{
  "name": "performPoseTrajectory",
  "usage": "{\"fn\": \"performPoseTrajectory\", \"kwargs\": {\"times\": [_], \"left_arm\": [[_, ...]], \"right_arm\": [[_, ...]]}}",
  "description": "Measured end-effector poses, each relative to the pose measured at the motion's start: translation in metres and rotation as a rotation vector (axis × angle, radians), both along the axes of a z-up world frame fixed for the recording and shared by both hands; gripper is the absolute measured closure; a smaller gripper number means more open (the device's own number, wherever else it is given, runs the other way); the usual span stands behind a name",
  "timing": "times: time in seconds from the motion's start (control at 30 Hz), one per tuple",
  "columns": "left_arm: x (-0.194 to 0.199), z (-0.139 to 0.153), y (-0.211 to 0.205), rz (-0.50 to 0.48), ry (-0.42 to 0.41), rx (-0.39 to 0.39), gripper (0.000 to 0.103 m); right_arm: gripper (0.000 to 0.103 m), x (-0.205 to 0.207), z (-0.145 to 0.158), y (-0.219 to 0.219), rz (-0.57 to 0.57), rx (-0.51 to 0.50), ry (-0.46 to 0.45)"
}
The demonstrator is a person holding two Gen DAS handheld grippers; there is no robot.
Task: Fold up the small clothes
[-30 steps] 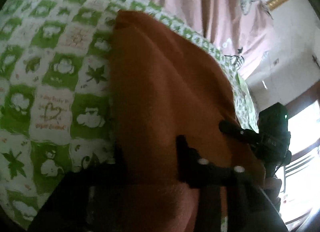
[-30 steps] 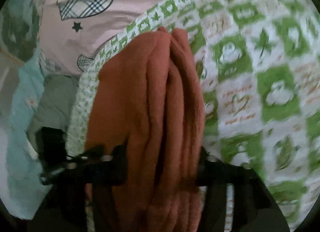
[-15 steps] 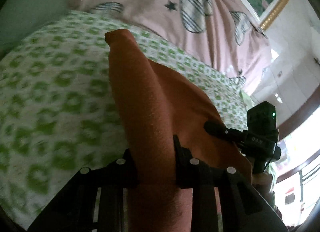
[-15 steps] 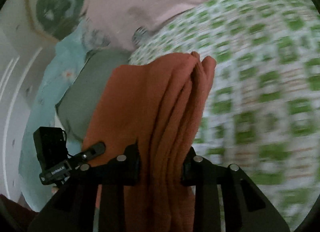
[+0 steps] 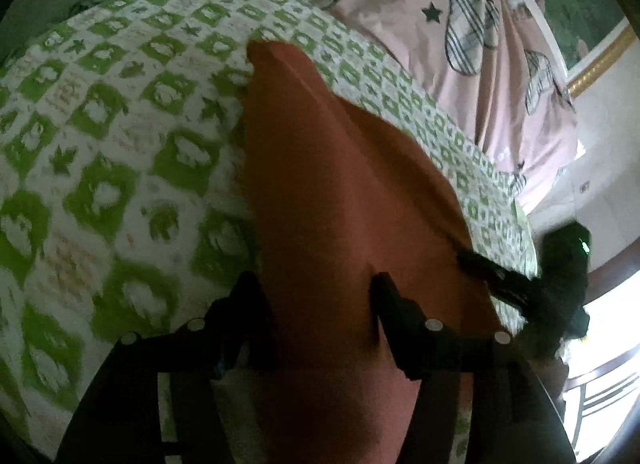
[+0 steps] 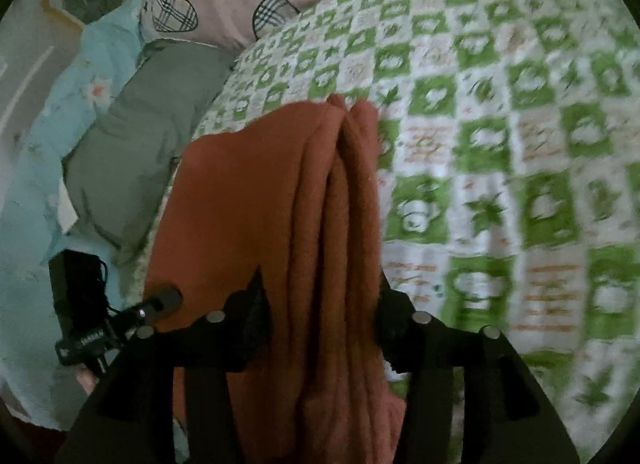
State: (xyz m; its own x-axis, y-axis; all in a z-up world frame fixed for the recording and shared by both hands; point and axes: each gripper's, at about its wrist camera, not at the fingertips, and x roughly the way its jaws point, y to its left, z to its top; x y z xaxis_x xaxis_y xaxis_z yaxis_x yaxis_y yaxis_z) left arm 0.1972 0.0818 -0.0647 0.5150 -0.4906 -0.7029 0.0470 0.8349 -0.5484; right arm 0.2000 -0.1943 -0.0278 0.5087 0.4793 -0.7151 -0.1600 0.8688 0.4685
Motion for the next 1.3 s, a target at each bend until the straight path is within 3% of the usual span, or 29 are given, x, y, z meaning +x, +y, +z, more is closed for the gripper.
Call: {"fn": "performPoseTrajectory", "kwargs": {"times": [0.17,0.2,0.23,0.3,0.4,0.5,0.57,0.63,0.7,0.87,1.13,1.17,1.2,1.3], "left_arm": [[0.062,0.004,0.012,0.067,-0.021,0.013,0.042],[0.079,0.007,0.014,0.091,-0.035,0.030,0.049],[0.089,0.008,0.016,0.107,-0.048,0.044,0.067],[0.118,0.013,0.017,0.120,-0.067,0.075,0.085],[0.152,0.016,0.018,0.135,-0.071,0.103,0.086],[0.161,0.022,0.018,0.145,-0.067,0.126,0.086],[0.150,0.029,0.020,0.152,-0.085,0.124,0.079],[0.126,0.037,0.021,0.153,-0.104,0.140,0.063],[0.093,0.045,0.020,0.144,-0.137,0.150,0.063],[0.014,0.061,0.004,0.044,-0.205,0.086,0.063],[-0.045,0.053,-0.035,-0.133,-0.220,0.108,0.063],[-0.048,0.049,-0.039,-0.144,-0.215,0.120,0.063],[-0.049,0.045,-0.041,-0.150,-0.204,0.126,0.063],[-0.048,0.042,-0.042,-0.154,-0.182,0.118,0.063]], "right_arm": [[0.050,-0.024,0.024,-0.013,-0.038,0.002,-0.073],[0.050,-0.029,0.026,-0.016,-0.046,0.017,-0.082],[0.050,-0.033,0.027,-0.019,-0.050,0.024,-0.086],[0.050,-0.040,0.029,-0.020,-0.051,0.038,-0.094],[0.050,-0.044,0.029,-0.017,-0.045,0.044,-0.088],[0.050,-0.049,0.031,-0.014,-0.033,0.043,-0.086],[0.050,-0.051,0.033,-0.012,-0.026,0.043,-0.095],[0.050,-0.050,0.035,-0.010,-0.015,0.047,-0.102],[0.052,-0.047,0.036,-0.004,-0.001,0.043,-0.105],[0.063,-0.028,0.029,0.013,0.024,-0.022,-0.089],[0.066,0.007,0.001,0.017,0.014,-0.045,0.009],[0.074,0.008,0.000,0.016,0.012,-0.041,0.014],[0.088,0.009,0.000,0.016,0.015,-0.032,0.013],[0.092,0.008,0.015,0.016,0.011,-0.006,-0.021]]}}
